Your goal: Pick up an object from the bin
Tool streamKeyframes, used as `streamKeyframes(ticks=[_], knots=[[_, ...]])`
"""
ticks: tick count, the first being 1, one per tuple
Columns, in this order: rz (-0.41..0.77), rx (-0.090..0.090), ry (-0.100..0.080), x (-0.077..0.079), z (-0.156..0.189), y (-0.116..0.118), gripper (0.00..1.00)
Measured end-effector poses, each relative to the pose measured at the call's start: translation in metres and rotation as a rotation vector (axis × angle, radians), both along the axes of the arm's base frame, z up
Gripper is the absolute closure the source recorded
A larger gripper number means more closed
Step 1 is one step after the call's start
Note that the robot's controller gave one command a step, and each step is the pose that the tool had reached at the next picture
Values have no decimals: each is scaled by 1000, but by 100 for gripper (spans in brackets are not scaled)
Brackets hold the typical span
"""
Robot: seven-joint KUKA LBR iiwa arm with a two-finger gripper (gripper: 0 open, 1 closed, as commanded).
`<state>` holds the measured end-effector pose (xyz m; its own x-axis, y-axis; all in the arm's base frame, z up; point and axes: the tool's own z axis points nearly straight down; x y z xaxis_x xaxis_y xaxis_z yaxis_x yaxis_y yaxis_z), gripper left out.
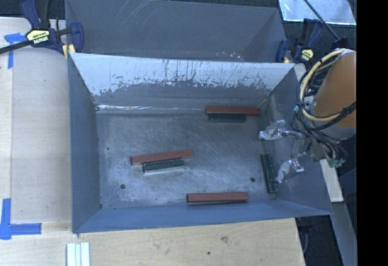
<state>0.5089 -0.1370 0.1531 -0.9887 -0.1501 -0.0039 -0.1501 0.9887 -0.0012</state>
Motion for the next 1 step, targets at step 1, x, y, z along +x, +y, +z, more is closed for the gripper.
streamKeyframes(ticks=[1], knots=[[63, 0, 4, -5, -9, -3, 0]])
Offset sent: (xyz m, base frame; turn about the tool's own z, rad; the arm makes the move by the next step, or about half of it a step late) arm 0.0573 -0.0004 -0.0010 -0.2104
